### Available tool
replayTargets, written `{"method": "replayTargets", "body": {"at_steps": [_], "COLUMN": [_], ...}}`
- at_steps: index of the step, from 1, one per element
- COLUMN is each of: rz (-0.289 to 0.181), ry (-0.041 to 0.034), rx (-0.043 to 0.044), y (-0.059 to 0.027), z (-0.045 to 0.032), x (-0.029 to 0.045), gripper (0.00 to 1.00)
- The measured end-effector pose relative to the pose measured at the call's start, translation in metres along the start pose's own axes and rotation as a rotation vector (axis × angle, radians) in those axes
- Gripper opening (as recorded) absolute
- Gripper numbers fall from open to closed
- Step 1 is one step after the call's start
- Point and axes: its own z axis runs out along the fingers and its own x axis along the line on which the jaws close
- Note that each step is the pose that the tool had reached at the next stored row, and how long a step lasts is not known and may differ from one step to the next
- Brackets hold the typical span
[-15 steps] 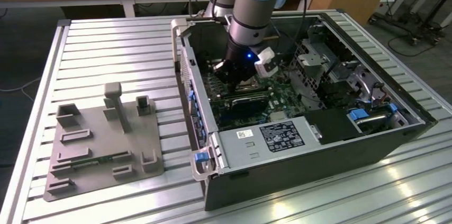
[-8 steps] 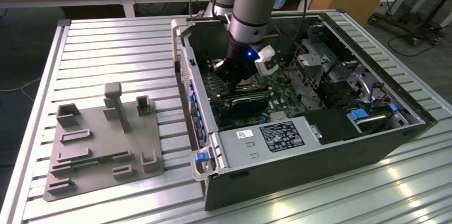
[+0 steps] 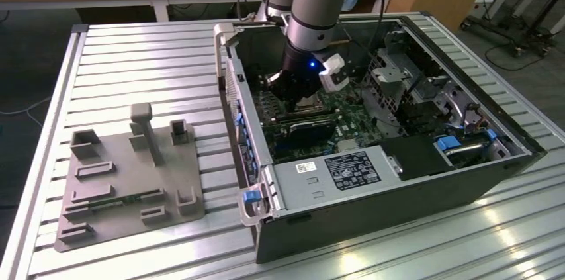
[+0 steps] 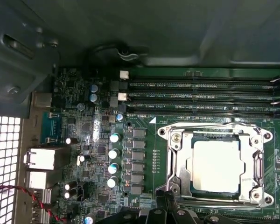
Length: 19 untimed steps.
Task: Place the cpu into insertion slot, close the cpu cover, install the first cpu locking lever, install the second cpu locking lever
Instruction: 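Install the second cpu locking lever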
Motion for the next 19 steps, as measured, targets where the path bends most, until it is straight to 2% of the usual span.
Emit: {"method": "replayTargets", "body": {"at_steps": [2,5,7,9,19], "rz": [0.000,-0.001,-0.001,-0.002,-0.003], "ry": [-0.0004,-0.0011,-0.0013,-0.0015,-0.0009], "rx": [-0.0124,-0.0375,-0.0458,-0.0485,-0.0484], "y": [0.0000,-0.0001,-0.0001,-0.0002,-0.0008], "z": [0.0012,0.0029,0.0044,0.0057,0.0103], "x": [-0.0001,-0.0001,0.0006,0.0017,0.0018], "gripper": [0.10,0.10,0.10,0.10,0.10]}}
